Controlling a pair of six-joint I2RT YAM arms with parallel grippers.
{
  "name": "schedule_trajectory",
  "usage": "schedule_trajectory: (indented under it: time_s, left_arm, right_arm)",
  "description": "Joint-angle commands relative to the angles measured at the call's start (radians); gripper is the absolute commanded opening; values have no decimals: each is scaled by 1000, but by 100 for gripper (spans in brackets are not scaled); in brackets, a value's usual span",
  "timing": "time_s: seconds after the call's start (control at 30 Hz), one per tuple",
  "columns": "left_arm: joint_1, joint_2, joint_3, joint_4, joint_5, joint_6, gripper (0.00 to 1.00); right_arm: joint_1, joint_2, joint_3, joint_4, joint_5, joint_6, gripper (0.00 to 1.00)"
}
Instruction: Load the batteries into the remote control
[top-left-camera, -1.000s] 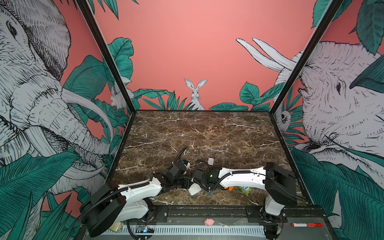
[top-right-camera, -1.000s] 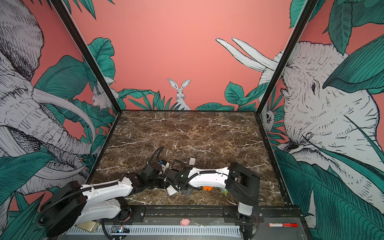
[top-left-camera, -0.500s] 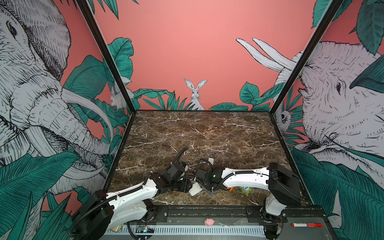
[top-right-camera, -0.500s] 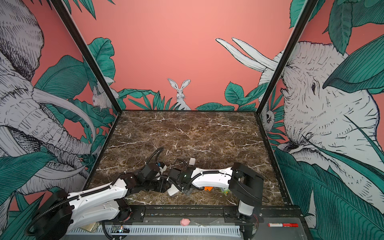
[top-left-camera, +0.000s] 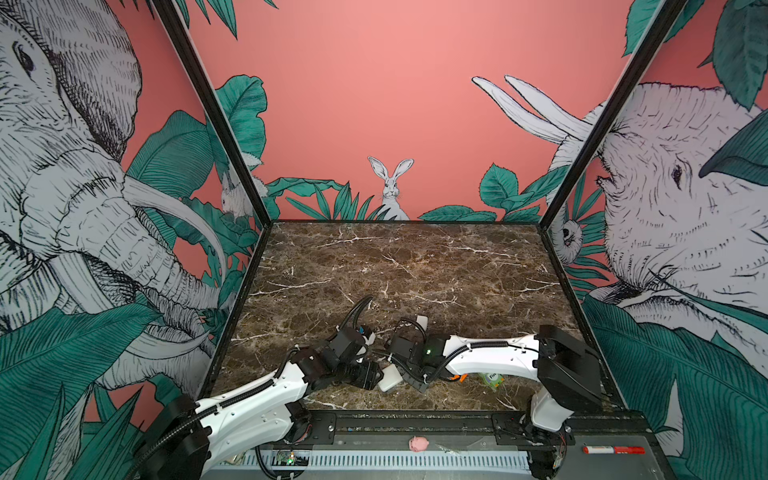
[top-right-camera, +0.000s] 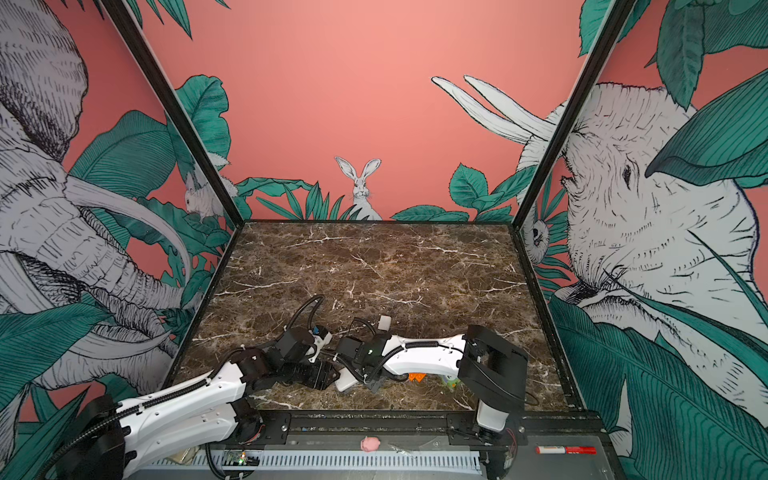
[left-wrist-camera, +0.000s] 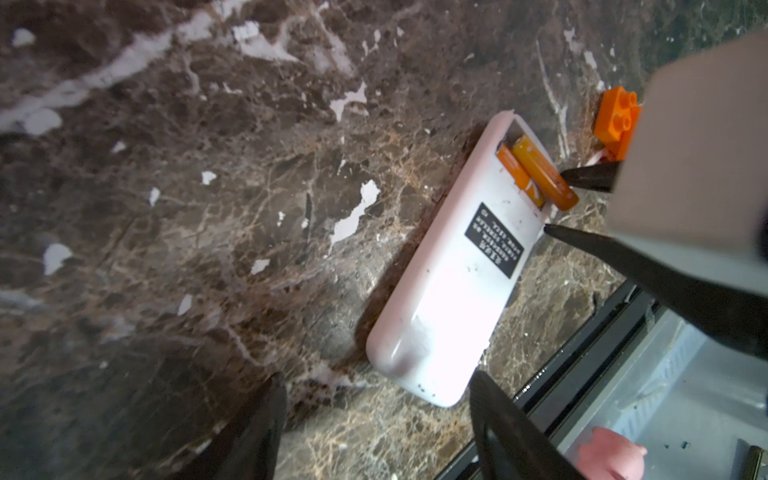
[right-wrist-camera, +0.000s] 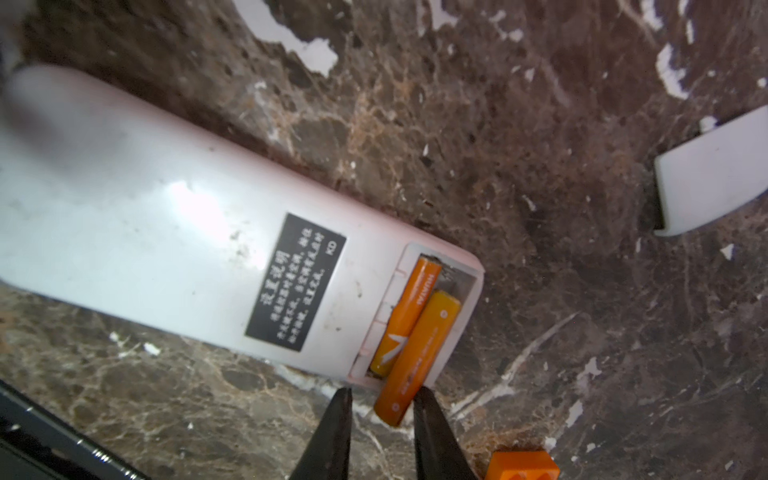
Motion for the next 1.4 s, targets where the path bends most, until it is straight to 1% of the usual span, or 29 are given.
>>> schedule_trajectory:
  time_s: [0.0,0.13,0.23,0.33,0.4,0.47,0.6,0.67,0.87,1.0,1.13,1.2,1.27,1.37]
  left_arm:
    - [-5,-6,30,-29,17,34,74]
    - [-9,-4,26,-17,22,39,74]
    - [-11,-5,35,-38,16,40,70]
    - [-25,-23,40,-63,6,16,69]
    - [-47,-36,39,-90,-16,-17,69]
    - [-78,-44,32,-119,-45,-56,69]
    - [-150,-72,6,-141,-81,-141,70]
    - [-175,-91,-4,-146,-84,-172,70]
    - [-232,-126,-10,-158,-78,-223,65]
    - [-238,-104,-17,-143,-87,-234,62]
    - [-238,-43,-24,-44,-63,-249,59]
    - [-241,2,-23,4,-38,-249,54]
    - [-258,31,-15,26,-28,-237,50]
    - [-286,56,-9,56,-13,-228,50]
  right_arm:
    - [-3,-43,29,-35,24,21,27]
    - [-12,-61,12,-31,28,26,26]
    - [-14,-66,6,-38,28,23,26]
    - [-15,-84,-3,-35,7,13,26]
    - [-15,-95,-15,-18,-19,0,26]
    - [-17,-137,-31,6,-41,-5,26]
    - [-35,-154,-38,18,-78,-4,26]
    - [-47,-158,-44,16,-82,5,26]
    - [-100,-203,-85,47,-114,26,25]
    - [-131,-220,-107,60,-130,26,25]
    - [-139,-232,-116,55,-121,31,25]
    - [-145,-245,-121,46,-109,33,25]
    - [-156,-255,-127,39,-100,36,25]
    - [-176,-272,-138,44,-97,41,25]
